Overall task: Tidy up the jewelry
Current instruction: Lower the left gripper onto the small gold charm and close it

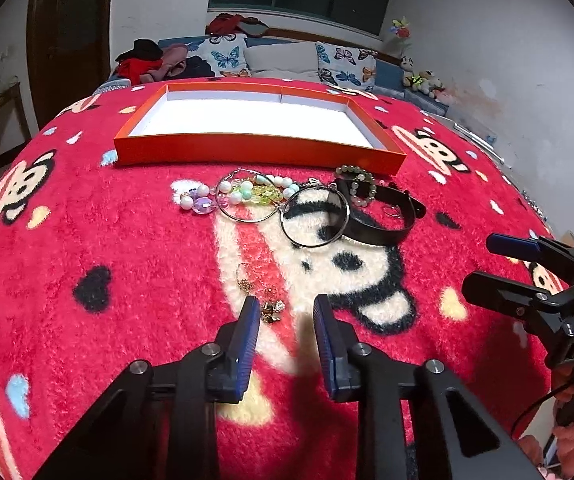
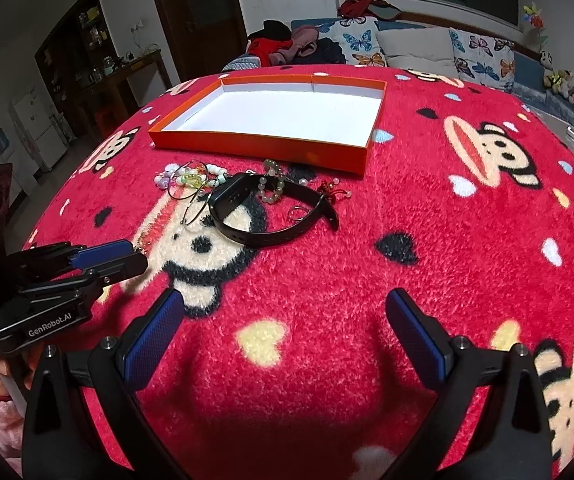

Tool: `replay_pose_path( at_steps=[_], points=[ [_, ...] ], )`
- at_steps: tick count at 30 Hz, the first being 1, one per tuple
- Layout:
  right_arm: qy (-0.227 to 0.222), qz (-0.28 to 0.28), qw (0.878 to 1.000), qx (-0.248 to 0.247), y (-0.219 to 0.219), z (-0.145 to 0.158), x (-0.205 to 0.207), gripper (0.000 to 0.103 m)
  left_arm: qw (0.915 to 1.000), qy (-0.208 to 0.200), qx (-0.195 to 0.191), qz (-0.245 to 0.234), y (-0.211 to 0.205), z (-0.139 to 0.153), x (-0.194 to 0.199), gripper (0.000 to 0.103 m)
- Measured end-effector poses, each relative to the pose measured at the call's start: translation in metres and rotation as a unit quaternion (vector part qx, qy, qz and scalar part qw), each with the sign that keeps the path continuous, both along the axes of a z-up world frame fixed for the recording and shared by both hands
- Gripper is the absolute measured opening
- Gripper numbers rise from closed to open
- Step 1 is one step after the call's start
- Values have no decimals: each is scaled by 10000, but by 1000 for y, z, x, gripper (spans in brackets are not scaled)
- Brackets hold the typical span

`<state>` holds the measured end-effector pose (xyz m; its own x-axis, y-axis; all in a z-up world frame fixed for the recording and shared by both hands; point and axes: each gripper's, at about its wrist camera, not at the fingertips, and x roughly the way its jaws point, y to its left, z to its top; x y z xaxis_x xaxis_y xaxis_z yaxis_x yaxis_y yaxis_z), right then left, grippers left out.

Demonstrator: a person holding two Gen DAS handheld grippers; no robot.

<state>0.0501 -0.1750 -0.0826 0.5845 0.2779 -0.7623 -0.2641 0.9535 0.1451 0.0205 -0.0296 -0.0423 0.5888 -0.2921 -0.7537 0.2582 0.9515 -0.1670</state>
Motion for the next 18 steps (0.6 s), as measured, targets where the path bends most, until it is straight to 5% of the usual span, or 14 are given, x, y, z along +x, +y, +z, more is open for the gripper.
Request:
replay_pose_path(
  at_steps=[18],
  points=[
    [186,105,9997,66,2,-7,14,97,9966,-373,705,-202,-13,-7,-4,12]
  ],
)
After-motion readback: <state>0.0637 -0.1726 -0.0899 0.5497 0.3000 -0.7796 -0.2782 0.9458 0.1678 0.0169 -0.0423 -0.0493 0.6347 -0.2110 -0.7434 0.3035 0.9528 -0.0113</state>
